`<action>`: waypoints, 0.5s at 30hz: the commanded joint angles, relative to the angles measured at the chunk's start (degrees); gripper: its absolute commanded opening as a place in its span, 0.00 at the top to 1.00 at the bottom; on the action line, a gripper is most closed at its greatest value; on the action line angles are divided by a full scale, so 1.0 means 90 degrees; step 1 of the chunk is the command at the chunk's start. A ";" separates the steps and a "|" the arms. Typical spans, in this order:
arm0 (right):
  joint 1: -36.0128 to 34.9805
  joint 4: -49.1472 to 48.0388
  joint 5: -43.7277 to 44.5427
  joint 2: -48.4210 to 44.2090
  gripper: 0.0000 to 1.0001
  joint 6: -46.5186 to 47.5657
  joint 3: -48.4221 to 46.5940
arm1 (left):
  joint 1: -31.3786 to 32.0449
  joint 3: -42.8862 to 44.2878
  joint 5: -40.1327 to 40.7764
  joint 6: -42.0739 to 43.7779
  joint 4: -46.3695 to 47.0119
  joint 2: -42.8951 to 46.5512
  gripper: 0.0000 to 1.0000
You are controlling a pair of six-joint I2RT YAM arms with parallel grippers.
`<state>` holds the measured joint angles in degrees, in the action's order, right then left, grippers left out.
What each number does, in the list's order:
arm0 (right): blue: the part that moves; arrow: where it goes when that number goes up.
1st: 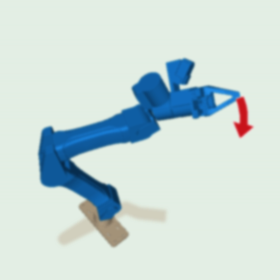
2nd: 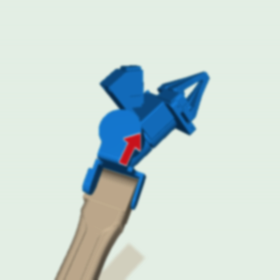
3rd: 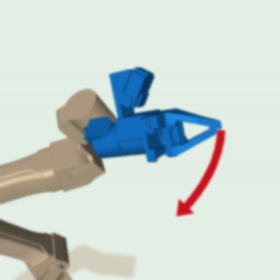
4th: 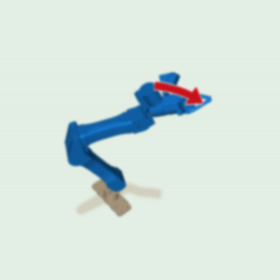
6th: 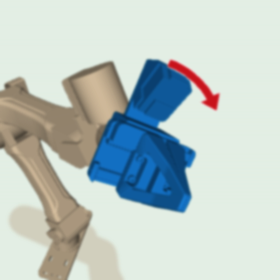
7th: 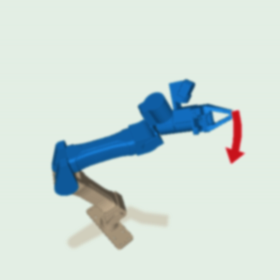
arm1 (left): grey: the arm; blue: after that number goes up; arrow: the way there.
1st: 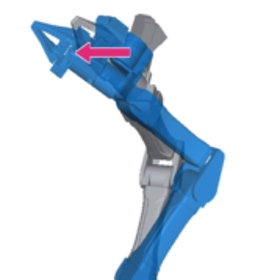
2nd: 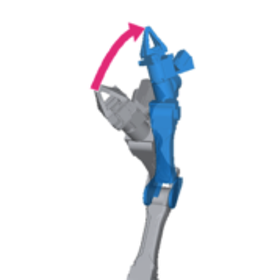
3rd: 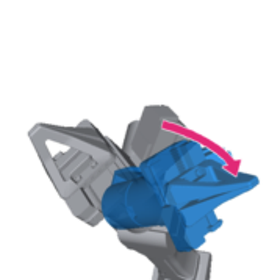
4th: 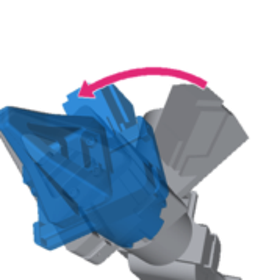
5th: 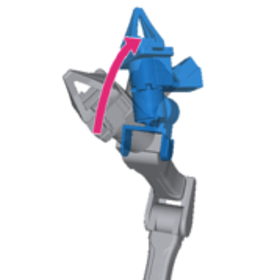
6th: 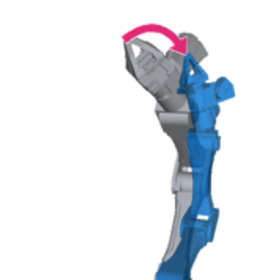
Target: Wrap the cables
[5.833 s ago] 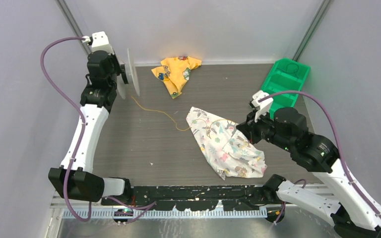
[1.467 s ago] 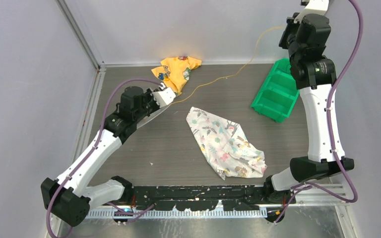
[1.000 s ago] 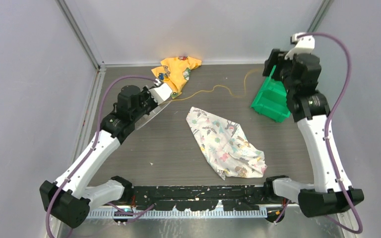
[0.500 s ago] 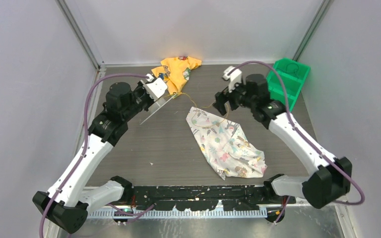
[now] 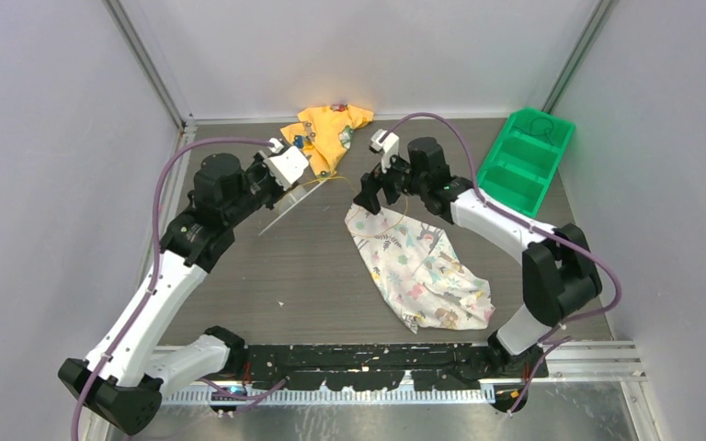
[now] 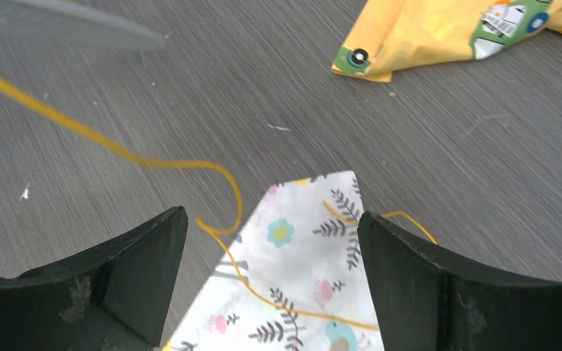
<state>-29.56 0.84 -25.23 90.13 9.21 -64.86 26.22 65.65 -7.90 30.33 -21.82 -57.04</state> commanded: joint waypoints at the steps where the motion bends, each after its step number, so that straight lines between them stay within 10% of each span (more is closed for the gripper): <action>1: -0.0172 -0.0954 -0.0360 0.0379 0.11 -0.0560 -0.0507 | -0.0022 0.0397 -0.0118 -0.0059 0.0374 0.0280 1.00; 12: -0.0215 -0.2076 -0.0166 0.1109 0.60 -0.1711 -0.0440 | -0.0022 0.0438 -0.0061 -0.0235 0.0280 0.0431 1.00; 15: -0.0219 -0.2260 -0.0068 0.1083 0.86 -0.1963 -0.0337 | -0.0022 0.0361 0.0032 -0.0335 0.0425 0.0489 1.00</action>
<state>-31.40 -12.82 -26.85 100.99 -4.14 -66.98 26.22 66.30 -8.16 28.60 -23.03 -54.98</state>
